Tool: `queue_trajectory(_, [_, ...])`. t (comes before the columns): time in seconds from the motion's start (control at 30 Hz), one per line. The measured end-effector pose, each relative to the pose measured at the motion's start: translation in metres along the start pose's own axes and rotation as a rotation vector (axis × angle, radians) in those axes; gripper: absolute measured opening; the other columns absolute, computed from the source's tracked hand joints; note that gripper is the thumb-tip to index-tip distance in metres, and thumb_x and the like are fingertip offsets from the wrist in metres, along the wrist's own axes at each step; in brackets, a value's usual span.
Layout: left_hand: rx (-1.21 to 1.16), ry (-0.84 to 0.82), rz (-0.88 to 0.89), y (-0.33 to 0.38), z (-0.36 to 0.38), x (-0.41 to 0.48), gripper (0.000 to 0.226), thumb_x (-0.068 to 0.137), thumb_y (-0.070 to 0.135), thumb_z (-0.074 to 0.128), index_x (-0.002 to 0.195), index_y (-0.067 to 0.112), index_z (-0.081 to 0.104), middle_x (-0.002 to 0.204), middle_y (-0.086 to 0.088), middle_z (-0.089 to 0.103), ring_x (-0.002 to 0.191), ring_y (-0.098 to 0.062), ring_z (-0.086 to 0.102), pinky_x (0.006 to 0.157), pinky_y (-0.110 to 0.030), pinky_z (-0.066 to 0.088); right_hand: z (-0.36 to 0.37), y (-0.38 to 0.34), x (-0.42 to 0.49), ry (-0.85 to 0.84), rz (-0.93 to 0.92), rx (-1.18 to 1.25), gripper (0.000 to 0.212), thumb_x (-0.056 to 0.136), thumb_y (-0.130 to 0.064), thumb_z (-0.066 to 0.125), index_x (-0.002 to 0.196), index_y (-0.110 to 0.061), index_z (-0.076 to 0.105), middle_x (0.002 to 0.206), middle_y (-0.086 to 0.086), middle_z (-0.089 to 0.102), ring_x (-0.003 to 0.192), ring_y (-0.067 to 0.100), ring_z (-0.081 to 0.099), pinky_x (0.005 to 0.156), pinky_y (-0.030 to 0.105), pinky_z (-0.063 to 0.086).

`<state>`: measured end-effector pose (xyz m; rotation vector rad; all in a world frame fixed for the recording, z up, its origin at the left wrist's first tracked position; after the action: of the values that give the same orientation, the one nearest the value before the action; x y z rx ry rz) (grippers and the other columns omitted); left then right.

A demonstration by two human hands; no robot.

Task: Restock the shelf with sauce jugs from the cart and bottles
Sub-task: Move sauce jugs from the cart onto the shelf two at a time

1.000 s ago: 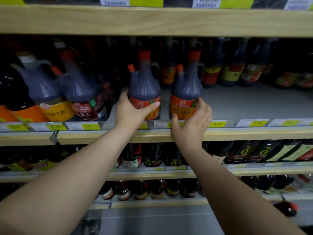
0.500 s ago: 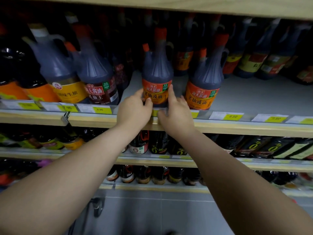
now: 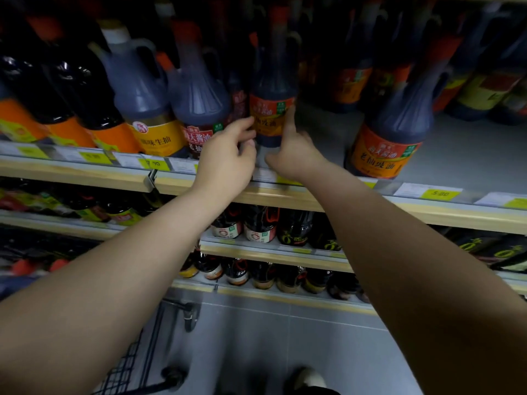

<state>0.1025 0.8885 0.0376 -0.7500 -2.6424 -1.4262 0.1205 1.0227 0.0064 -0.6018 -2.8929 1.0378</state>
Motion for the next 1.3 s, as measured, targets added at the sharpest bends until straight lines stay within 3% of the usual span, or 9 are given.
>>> queue_trajectory(0.1, [-0.035, 0.008, 0.022, -0.003, -0.005, -0.005, 0.041, 0.094, 0.01, 0.05, 0.134, 0.017, 0.053, 0.12, 0.0, 0.066, 0.117, -0.011, 0.056, 0.105, -0.033, 0.042, 0.003, 0.0, 0.003, -0.017, 0.026, 0.046, 0.102, 0.084, -0.021, 0.062, 0.152, -0.023, -0.014, 0.149, 0.017, 0.032, 0.138, 0.029, 0.032, 0.112, 0.04, 0.034])
queue_trajectory(0.23, [-0.027, -0.058, 0.0, 0.003, 0.004, -0.011, 0.042, 0.092, 0.014, 0.053, 0.133, 0.02, 0.053, 0.118, 0.003, 0.066, 0.117, -0.013, 0.056, 0.105, -0.037, 0.042, -0.014, 0.01, -0.021, 0.113, -0.001, 0.135, 0.061, 0.084, -0.019, 0.061, 0.141, -0.014, 0.04, 0.13, 0.013, 0.055, 0.122, 0.031, 0.05, 0.1, 0.043, 0.046])
queue_trajectory(0.43, [0.013, -0.235, -0.027, 0.037, 0.045, -0.021, 0.042, 0.092, 0.018, 0.057, 0.133, 0.022, 0.052, 0.119, 0.006, 0.065, 0.118, -0.013, 0.054, 0.1, -0.026, 0.039, -0.063, 0.055, -0.105, 0.368, 0.089, 0.273, 0.031, 0.088, -0.013, 0.058, 0.118, -0.012, 0.063, 0.112, 0.003, 0.066, 0.104, 0.016, 0.058, 0.087, 0.027, 0.046])
queue_trajectory(0.53, [0.021, -0.322, -0.004, 0.059, 0.075, -0.023, 0.047, 0.091, 0.02, 0.059, 0.137, 0.023, 0.048, 0.125, 0.006, 0.062, 0.122, -0.013, 0.051, 0.096, -0.019, 0.034, -0.09, 0.092, -0.13, 0.536, 0.208, 0.415, 0.023, 0.086, -0.013, 0.056, 0.107, -0.015, 0.065, 0.092, 0.0, 0.064, 0.083, 0.015, 0.059, 0.074, 0.028, 0.049])
queue_trajectory(0.63, [0.021, -0.396, -0.024, 0.076, 0.11, -0.02, 0.063, 0.089, 0.024, 0.062, 0.146, 0.021, 0.035, 0.138, 0.002, 0.054, 0.128, -0.014, 0.047, 0.096, -0.016, 0.03, -0.112, 0.125, -0.133, 0.642, 0.331, 0.593, 0.031, 0.091, -0.014, 0.056, 0.122, -0.011, 0.059, 0.105, 0.0, 0.061, 0.085, 0.006, 0.056, 0.074, 0.017, 0.046])
queue_trajectory(0.77, [0.021, -0.409, -0.103, 0.084, 0.138, -0.007, 0.074, 0.088, 0.029, 0.064, 0.15, 0.017, 0.025, 0.146, -0.006, 0.045, 0.134, -0.022, 0.042, 0.106, -0.029, 0.033, -0.11, 0.138, -0.118, 0.577, 0.407, 0.873, 0.038, 0.098, -0.025, 0.052, 0.134, -0.011, 0.051, 0.118, 0.001, 0.06, 0.11, 0.014, 0.057, 0.091, 0.025, 0.046])
queue_trajectory(0.97, [-0.037, -0.364, -0.074, 0.087, 0.14, -0.007, 0.062, 0.086, 0.022, 0.064, 0.143, 0.021, 0.041, 0.135, -0.002, 0.056, 0.125, -0.018, 0.05, 0.092, -0.019, 0.034, -0.108, 0.144, -0.1, 0.558, 0.438, 0.876, 0.04, 0.098, -0.042, 0.048, 0.118, -0.01, 0.061, 0.101, 0.002, 0.064, 0.091, 0.014, 0.06, 0.071, 0.024, 0.047])
queue_trajectory(1.1, [-0.052, -0.32, -0.099, 0.071, 0.124, -0.006, 0.062, 0.086, 0.02, 0.063, 0.143, 0.022, 0.04, 0.136, -0.003, 0.055, 0.127, -0.017, 0.049, 0.093, -0.02, 0.035, -0.095, 0.131, -0.086, 0.506, 0.395, 0.9, 0.036, 0.095, -0.044, 0.052, 0.11, -0.013, 0.062, 0.108, 0.006, 0.067, 0.104, 0.021, 0.063, 0.094, 0.042, 0.053])
queue_trajectory(1.3, [-0.061, -0.253, -0.125, 0.042, 0.083, -0.007, 0.061, 0.086, 0.02, 0.061, 0.143, 0.026, 0.04, 0.133, 0.004, 0.057, 0.124, -0.012, 0.049, 0.092, -0.019, 0.035, -0.07, 0.092, -0.067, 0.413, 0.354, 0.907, 0.025, 0.095, -0.042, 0.052, 0.099, -0.019, 0.061, 0.104, 0.004, 0.067, 0.104, 0.021, 0.062, 0.098, 0.045, 0.051])
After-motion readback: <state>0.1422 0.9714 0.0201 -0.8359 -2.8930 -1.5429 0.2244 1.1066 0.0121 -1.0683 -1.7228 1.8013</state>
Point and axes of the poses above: each hand's wrist, its own x-axis towards the middle knuckle, its own z-axis out of the palm, y = z × x, the point moved 8 cm from there along x, towards the middle knuckle
